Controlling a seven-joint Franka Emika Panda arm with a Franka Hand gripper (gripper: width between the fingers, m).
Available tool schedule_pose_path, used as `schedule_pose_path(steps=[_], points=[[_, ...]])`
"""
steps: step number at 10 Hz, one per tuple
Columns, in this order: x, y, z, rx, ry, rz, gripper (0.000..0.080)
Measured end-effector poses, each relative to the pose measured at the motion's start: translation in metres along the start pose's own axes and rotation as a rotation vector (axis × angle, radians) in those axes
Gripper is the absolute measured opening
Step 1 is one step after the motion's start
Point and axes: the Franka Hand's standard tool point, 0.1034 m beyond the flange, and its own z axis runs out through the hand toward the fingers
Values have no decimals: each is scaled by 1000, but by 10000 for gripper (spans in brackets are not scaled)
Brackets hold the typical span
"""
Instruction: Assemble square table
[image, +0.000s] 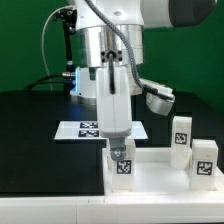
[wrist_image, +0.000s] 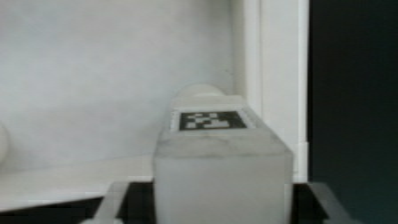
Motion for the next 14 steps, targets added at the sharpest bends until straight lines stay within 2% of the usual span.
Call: schedule_pose_path(steps=[2,3,4,5,6,9,12,14], points=[[0,0,0,0,-3,8,285],[-3,0,0,-7,10,-97,439],[-10,0,0,-12,31,-263,439],[-19,0,1,-6,44,-526,566],[-26,5,5,-26,24,-759,631],[-26,6,5,-31,27,-908,644],[-17,-2,3,-36,46,-1406,649],[-16,-1,3,-37,45,-1419,634]])
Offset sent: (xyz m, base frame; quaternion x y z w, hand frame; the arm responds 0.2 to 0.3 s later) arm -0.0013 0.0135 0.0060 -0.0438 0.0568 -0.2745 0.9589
